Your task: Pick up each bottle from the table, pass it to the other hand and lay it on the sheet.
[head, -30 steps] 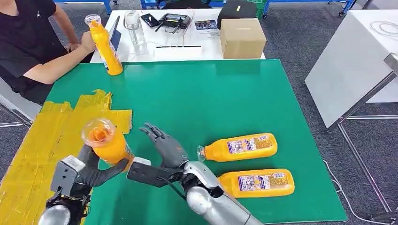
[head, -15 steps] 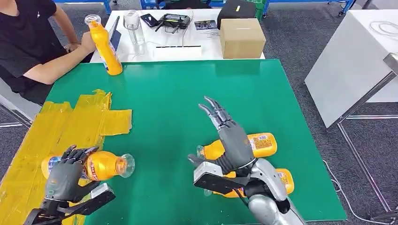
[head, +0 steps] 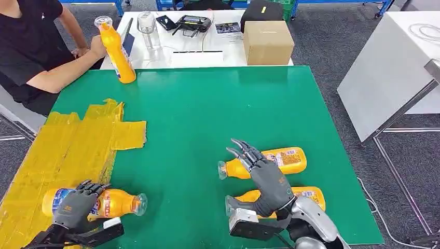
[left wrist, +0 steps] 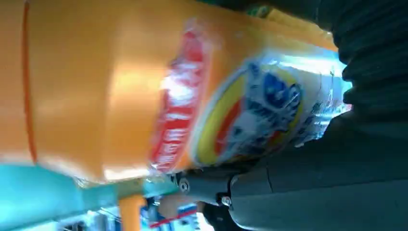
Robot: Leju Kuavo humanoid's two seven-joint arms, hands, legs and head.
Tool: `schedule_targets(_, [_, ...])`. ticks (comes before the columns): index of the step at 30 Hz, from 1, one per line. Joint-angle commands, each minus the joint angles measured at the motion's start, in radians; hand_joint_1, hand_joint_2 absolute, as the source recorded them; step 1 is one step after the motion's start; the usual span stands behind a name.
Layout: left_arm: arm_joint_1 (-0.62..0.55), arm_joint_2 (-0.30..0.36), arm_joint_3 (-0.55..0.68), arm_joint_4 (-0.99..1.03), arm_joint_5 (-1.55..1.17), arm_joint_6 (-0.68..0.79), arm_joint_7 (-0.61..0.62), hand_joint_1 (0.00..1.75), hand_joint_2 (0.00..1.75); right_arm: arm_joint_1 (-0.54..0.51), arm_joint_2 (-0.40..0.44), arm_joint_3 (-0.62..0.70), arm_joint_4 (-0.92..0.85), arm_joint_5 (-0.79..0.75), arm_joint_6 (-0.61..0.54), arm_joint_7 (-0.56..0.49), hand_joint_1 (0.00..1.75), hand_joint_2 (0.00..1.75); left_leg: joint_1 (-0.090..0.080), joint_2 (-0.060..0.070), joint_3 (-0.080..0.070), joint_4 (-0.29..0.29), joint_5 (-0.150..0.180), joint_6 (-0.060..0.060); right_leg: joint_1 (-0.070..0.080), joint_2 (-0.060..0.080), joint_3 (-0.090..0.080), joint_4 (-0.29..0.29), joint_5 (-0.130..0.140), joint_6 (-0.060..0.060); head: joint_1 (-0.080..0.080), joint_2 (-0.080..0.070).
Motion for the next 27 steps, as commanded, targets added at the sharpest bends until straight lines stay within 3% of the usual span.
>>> schedule_targets(1, [-0.045,0.045,-0.066,0.139,0.022,-0.002,0.037,0.0,1.75,0.077,-0.142,0.033,-0.062,-0.001,0.015,0.015,0.0,1.75,-0.002,-0.002,0.002,-0.001,0.0,0.001,-0.001,-0.001,0.002,-0.001,0.0,0.0,0.0,0.0])
schedule_targets(4, [-0.03,0.055,-0.057,0.116,0.042,-0.003,0.041,0.0,1.75,0.122,-0.198,0.002,-0.082,-0.037,0.049,0.043,0.0,1.75,-0.002,-0.001,0.002,-0.001,0.0,0.001,-0.001,-0.001,0.003,-0.001,0.0,0.0,0.0,0.0])
schedule_targets(9, [-0.012,0.076,-0.042,0.093,0.09,-0.02,0.028,0.0,1.75,0.152,-0.222,-0.033,-0.091,-0.052,0.054,0.048,0.0,1.75,-0.001,-0.001,0.003,-0.001,0.0,0.001,-0.001,0.0,0.003,-0.001,0.0,0.0,0.0,0.0])
schedule_targets(13, [0.034,0.043,0.027,0.02,0.202,-0.023,-0.017,0.0,1.75,0.167,-0.242,-0.061,-0.107,-0.044,0.057,0.067,0.0,1.75,-0.001,0.001,0.003,-0.001,-0.001,0.001,0.0,0.002,0.003,0.0,0.0,0.0,0.0,0.0])
schedule_targets(14, [0.056,0.002,0.07,-0.029,0.256,-0.022,-0.052,0.0,0.0,0.183,-0.25,-0.072,-0.112,-0.037,0.056,0.081,0.0,1.75,-0.001,0.001,0.003,0.0,-0.002,0.001,-0.001,0.002,0.003,0.0,-0.001,0.0,0.0,0.0])
schedule_targets(20, [0.083,-0.236,0.23,-0.241,0.534,-0.137,-0.176,0.0,0.0,0.282,-0.295,-0.089,-0.142,-0.003,-0.008,0.188,0.0,1.75,-0.002,-0.003,0.001,0.0,-0.001,0.002,-0.001,-0.002,0.002,-0.001,-0.001,0.001,0.0,0.0])
schedule_targets(23, [0.08,-0.277,0.254,-0.278,0.604,-0.17,-0.189,0.0,0.0,0.304,-0.309,-0.093,-0.148,-0.008,-0.025,0.209,0.0,1.75,-0.002,-0.002,-0.001,0.0,-0.001,0.001,-0.001,-0.001,0.0,-0.001,0.0,0.001,0.0,0.0])
schedule_targets(27, [0.08,-0.277,0.254,-0.278,0.604,-0.17,-0.189,0.0,0.0,0.304,-0.309,-0.093,-0.148,-0.008,-0.025,0.209,0.0,1.75,-0.003,0.0,0.001,0.0,-0.001,0.001,-0.002,0.001,0.001,-0.001,0.0,0.001,0.0,0.0])
